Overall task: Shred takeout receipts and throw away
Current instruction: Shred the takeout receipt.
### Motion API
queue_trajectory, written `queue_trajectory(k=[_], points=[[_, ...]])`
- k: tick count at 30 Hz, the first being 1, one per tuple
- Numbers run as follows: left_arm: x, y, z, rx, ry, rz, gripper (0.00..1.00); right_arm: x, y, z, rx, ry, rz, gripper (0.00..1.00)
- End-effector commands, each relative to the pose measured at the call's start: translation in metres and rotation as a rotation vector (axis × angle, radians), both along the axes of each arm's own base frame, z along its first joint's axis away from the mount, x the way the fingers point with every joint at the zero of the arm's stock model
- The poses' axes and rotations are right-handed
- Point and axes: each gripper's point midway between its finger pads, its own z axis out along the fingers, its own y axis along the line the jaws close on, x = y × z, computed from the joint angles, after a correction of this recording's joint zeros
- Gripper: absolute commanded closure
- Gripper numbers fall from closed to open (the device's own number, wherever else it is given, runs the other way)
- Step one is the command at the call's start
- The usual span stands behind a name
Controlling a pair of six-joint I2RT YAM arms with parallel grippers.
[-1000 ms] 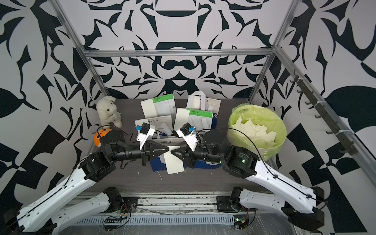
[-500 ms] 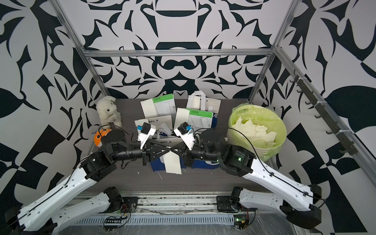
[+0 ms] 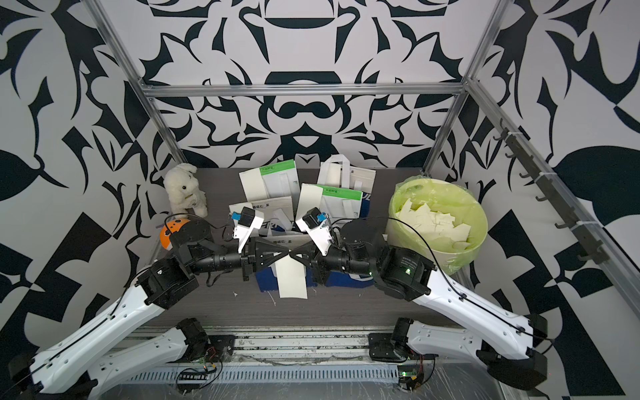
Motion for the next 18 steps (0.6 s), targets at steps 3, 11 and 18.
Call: queue_trajectory(k=[3,11,18], points=[[-0.0056,0.0005,0.0108,-0.033,-0.035,-0.025,1.0,-0.0018,-0.0021,0.022,0.067,-0.037,-0.001,1.0],[-0.0066,0.002,0.0102,-0.036,-0.036,-0.023,1.0,0.0014,-0.0074,0.0286,0.093,-0.059,-0.032,0.92],[-0.0051,0.0002,0.0097,-0.036,-0.033,-0.023,1.0,0.0017,-0.0017,0.0295,0.094,-0.048,-0.02,0.86]])
